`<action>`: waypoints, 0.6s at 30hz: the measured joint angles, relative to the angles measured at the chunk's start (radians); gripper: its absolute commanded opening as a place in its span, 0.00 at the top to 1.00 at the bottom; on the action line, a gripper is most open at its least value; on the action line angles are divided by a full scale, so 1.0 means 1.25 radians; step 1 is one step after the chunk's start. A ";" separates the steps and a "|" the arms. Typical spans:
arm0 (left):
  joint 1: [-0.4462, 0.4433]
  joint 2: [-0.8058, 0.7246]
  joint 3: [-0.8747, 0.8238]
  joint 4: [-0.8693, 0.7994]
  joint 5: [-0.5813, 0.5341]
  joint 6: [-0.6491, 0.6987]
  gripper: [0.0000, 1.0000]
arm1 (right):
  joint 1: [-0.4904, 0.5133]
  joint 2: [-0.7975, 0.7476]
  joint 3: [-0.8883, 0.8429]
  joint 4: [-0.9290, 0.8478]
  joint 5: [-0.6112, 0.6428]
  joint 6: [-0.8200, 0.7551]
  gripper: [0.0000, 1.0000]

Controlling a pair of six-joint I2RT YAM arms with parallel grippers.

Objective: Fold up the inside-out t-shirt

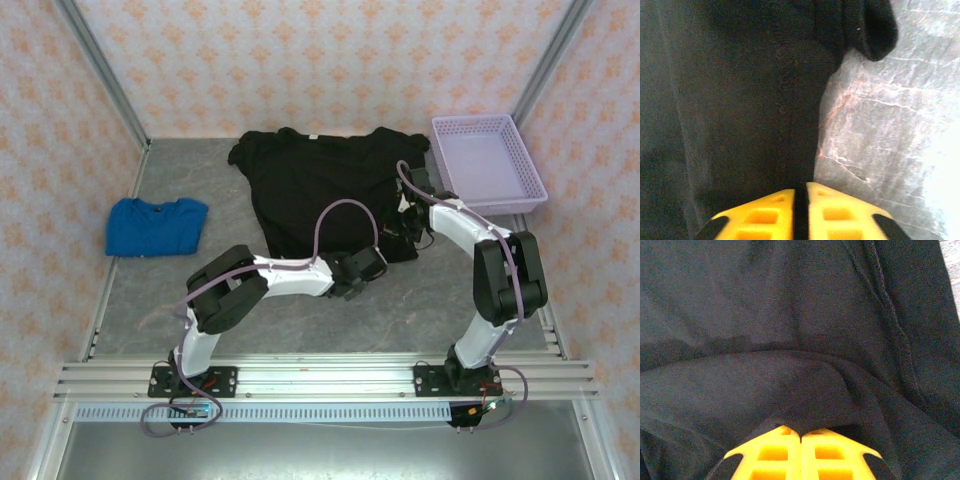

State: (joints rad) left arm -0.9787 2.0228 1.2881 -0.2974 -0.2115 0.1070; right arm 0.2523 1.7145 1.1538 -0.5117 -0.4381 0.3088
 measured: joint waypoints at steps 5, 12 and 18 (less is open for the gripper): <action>0.044 -0.012 -0.002 0.009 0.085 -0.013 1.00 | 0.000 -0.002 -0.007 0.000 0.000 -0.007 1.00; 0.122 -0.108 -0.064 0.018 0.298 -0.074 1.00 | 0.000 -0.060 -0.053 -0.002 0.003 -0.021 1.00; 0.161 -0.203 -0.082 0.040 0.436 -0.130 1.00 | 0.000 -0.094 -0.060 -0.003 0.004 -0.033 0.96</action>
State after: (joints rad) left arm -0.7780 1.7695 1.1854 -0.2474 0.3336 -0.0555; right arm 0.2523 1.5974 1.0790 -0.5159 -0.4332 0.2672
